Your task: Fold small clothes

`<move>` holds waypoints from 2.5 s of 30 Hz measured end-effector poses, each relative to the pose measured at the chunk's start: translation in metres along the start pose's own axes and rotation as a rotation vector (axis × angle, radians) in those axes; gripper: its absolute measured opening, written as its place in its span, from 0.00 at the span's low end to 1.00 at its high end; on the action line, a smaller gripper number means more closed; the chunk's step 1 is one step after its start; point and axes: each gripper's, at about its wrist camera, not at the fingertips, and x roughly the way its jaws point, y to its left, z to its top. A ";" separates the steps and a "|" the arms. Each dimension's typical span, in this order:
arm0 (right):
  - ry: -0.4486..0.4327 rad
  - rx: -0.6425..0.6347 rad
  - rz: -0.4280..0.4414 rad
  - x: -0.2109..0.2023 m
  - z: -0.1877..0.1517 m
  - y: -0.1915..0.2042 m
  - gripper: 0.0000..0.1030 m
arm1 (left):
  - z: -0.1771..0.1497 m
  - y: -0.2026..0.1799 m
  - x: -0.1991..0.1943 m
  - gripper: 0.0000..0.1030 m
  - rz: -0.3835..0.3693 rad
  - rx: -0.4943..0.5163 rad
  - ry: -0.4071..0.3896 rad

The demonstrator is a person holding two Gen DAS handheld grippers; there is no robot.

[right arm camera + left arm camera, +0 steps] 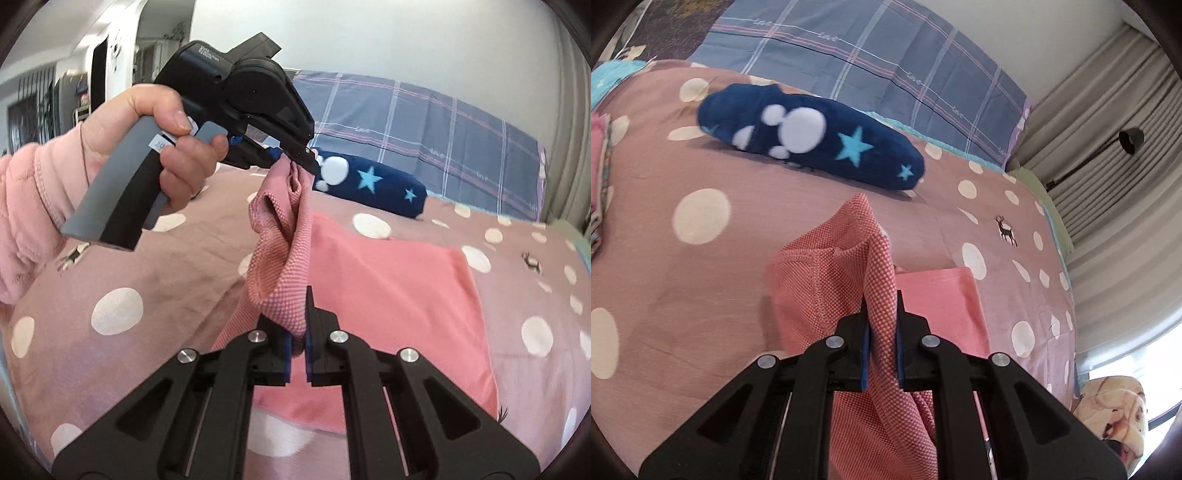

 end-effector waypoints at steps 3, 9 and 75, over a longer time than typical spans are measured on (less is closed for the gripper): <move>-0.001 0.079 0.021 -0.007 -0.007 -0.021 0.04 | -0.001 -0.025 0.012 0.09 0.009 0.033 0.009; 0.029 0.273 0.083 -0.018 -0.031 -0.078 0.05 | -0.009 -0.079 0.052 0.09 0.051 0.125 0.059; 0.234 0.593 0.051 -0.009 -0.096 -0.187 0.07 | -0.213 -0.065 0.037 0.06 0.178 0.471 0.011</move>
